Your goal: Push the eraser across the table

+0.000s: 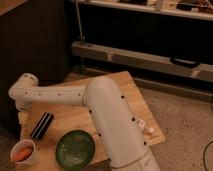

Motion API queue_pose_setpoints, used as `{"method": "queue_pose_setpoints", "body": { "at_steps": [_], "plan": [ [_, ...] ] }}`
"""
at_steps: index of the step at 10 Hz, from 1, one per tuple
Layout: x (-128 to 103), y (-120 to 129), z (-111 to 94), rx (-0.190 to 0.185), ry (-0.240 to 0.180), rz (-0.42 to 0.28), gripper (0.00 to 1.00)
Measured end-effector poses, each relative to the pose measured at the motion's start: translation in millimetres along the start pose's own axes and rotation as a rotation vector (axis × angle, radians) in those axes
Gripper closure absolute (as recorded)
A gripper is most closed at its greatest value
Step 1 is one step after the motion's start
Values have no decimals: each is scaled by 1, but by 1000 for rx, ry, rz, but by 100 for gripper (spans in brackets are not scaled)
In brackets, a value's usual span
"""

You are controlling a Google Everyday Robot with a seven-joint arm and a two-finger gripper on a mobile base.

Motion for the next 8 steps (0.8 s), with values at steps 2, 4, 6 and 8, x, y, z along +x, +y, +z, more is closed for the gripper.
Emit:
{"method": "queue_pose_setpoints", "body": {
  "at_steps": [2,4,6,8],
  "plan": [
    [0,0,0,0,0,0,20],
    [0,0,-1,1,-6,-4,22],
    [11,5,-6,18,-36,-11,39],
    [33,21,-16,57,-59,8,59]
  ]
}}
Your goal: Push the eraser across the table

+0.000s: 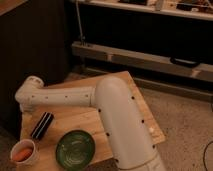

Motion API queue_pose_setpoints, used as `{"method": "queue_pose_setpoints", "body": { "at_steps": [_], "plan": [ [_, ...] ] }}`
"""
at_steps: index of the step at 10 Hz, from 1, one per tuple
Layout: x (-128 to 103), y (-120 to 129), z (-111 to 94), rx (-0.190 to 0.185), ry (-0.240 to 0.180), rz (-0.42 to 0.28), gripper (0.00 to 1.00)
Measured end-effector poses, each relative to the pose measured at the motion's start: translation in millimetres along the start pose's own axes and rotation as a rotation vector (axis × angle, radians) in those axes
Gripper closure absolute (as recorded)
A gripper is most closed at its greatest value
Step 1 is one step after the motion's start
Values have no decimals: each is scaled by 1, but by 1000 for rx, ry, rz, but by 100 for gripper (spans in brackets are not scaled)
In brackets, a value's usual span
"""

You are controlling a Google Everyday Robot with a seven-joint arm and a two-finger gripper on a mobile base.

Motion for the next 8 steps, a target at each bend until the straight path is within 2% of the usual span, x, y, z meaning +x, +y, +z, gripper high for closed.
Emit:
{"method": "queue_pose_setpoints", "body": {
  "at_steps": [3,4,6,8],
  "plan": [
    [24,20,-16,78,-55,28,92],
    [24,21,-16,87,-74,34,97],
    [12,16,-8,95,-130,54,100],
    [-2,7,12,66,-168,62,100]
  ]
}}
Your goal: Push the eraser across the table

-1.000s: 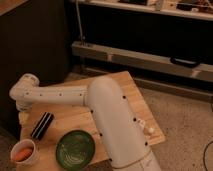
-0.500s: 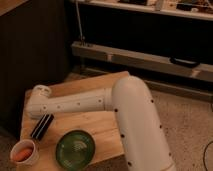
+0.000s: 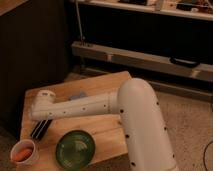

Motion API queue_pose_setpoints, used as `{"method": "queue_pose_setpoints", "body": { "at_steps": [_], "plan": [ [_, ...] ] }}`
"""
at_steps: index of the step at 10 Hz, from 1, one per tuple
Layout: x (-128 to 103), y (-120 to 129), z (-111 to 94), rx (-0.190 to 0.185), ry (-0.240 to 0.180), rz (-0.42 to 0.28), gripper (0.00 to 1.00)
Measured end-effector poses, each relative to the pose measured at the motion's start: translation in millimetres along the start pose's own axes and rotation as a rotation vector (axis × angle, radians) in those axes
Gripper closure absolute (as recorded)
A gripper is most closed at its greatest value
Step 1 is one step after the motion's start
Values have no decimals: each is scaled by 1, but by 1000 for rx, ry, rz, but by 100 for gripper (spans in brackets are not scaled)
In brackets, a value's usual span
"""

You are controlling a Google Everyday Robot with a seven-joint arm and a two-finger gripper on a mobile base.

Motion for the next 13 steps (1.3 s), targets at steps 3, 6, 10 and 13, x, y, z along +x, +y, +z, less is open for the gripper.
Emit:
{"method": "queue_pose_setpoints", "body": {
  "at_steps": [3,6,10,13],
  "plan": [
    [-5,-1,22,-38,94,-13,100],
    [4,2,22,-42,276,3,100],
    [33,9,35,-69,288,41,100],
    [43,12,42,-106,279,60,100]
  ]
}}
